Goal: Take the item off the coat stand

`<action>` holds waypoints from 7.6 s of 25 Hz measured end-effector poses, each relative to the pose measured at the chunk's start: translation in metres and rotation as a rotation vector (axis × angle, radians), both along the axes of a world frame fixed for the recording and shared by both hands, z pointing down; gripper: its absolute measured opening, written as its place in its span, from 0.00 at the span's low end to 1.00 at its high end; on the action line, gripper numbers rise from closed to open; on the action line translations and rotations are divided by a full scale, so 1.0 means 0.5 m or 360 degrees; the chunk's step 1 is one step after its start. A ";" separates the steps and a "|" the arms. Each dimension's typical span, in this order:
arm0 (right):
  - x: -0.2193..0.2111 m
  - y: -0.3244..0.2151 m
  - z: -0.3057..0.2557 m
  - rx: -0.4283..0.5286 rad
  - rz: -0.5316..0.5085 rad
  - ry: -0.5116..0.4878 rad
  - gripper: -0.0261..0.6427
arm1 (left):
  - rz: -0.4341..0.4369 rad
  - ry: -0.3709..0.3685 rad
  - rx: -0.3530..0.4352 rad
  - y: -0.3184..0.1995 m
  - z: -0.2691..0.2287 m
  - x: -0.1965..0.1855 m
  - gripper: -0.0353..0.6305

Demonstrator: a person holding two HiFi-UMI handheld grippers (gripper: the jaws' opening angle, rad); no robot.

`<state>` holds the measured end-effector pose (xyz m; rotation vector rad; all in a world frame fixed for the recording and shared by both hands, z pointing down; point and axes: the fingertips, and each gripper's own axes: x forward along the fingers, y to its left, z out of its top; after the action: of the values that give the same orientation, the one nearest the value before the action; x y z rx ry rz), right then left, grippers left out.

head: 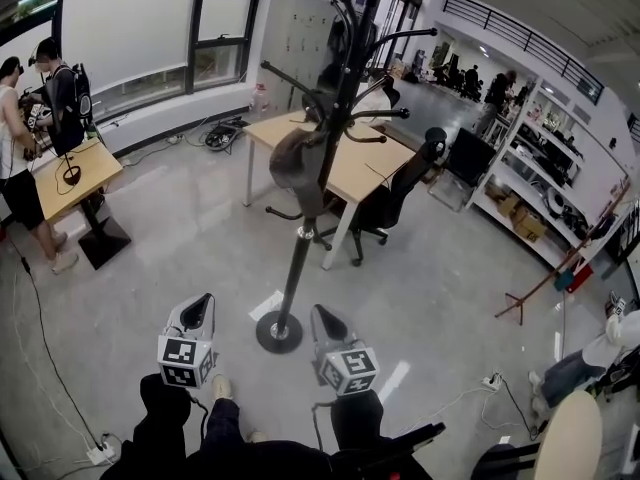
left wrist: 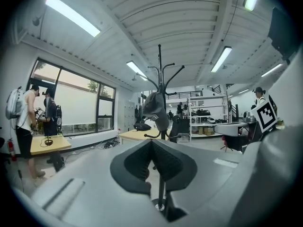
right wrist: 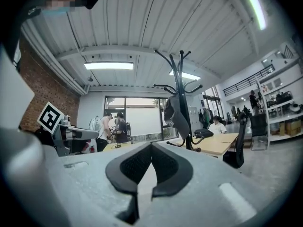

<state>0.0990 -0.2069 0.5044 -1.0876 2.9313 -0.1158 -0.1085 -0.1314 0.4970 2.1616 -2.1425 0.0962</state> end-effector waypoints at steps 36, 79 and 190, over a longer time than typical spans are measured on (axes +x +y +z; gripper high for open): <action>0.007 -0.319 -0.029 0.0023 0.0653 -0.0052 0.04 | 0.0634 -0.0007 0.0056 -0.503 -0.056 -0.041 0.06; 0.073 -0.354 -0.003 0.0006 0.1061 -0.0020 0.04 | 0.0976 0.0150 0.0253 -0.736 -0.142 0.008 0.73; 0.059 -0.307 0.019 -0.0004 0.1006 -0.0140 0.04 | 0.0771 0.0316 0.0517 -0.678 -0.419 -0.120 0.08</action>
<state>0.1283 -0.3607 0.5138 -1.8782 2.3680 -0.1492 -0.1687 -0.4703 0.2877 2.6936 -1.5798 -0.4418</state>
